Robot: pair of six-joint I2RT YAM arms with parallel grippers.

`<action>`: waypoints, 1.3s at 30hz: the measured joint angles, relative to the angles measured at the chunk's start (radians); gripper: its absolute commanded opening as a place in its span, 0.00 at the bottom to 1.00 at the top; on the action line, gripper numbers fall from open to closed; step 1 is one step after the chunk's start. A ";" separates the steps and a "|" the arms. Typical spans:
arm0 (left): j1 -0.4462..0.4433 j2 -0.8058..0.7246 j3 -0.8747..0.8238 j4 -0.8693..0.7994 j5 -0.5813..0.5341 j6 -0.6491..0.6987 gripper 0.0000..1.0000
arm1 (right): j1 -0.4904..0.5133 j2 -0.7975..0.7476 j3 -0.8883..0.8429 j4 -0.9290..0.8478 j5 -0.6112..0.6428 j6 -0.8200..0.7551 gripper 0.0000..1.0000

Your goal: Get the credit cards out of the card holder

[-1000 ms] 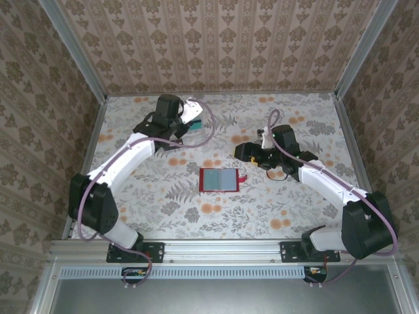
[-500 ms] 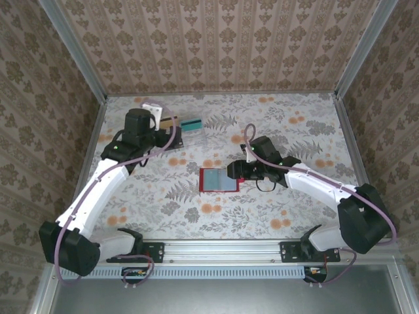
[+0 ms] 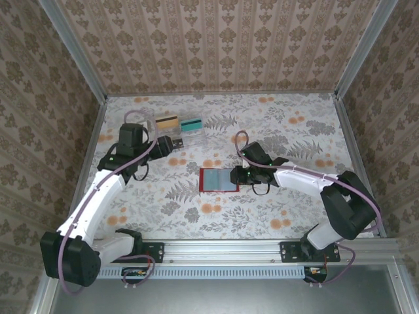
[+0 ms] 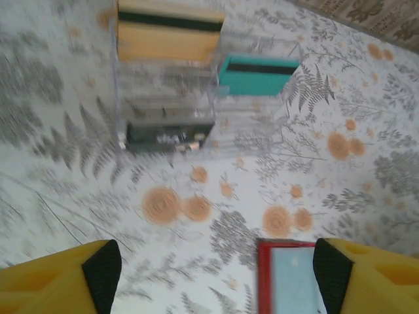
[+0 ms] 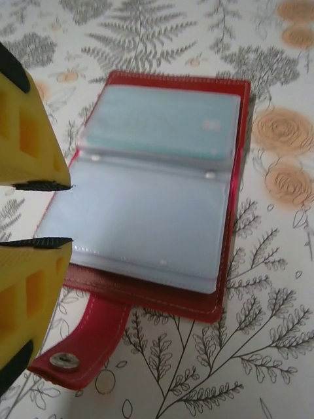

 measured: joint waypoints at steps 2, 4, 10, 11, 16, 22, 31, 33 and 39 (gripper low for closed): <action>-0.016 0.005 -0.040 0.008 0.027 -0.049 0.69 | 0.000 0.021 0.000 0.000 0.006 0.001 0.26; -0.053 0.019 -0.085 0.030 0.046 -0.096 0.65 | 0.000 0.044 0.000 0.000 0.007 0.001 0.26; -0.189 0.109 -0.163 0.124 0.102 -0.205 0.53 | 0.003 0.087 0.000 -0.002 0.027 0.000 0.28; -0.207 0.129 -0.171 0.150 0.114 -0.221 0.52 | 0.003 0.095 0.000 -0.002 0.029 0.000 0.27; -0.277 0.245 -0.187 0.274 0.167 -0.286 0.44 | 0.003 0.119 0.000 -0.002 0.038 0.000 0.23; -0.311 0.378 -0.186 0.365 0.221 -0.317 0.43 | 0.003 0.119 0.000 -0.002 0.038 0.000 0.20; -0.317 0.448 -0.180 0.410 0.254 -0.330 0.43 | 0.003 0.119 0.000 -0.002 0.039 0.000 0.20; -0.321 0.462 -0.179 0.418 0.257 -0.330 0.43 | 0.003 0.119 0.000 -0.002 0.039 0.000 0.20; -0.334 0.490 -0.178 0.432 0.270 -0.331 0.43 | 0.003 0.119 0.000 -0.002 0.039 0.000 0.20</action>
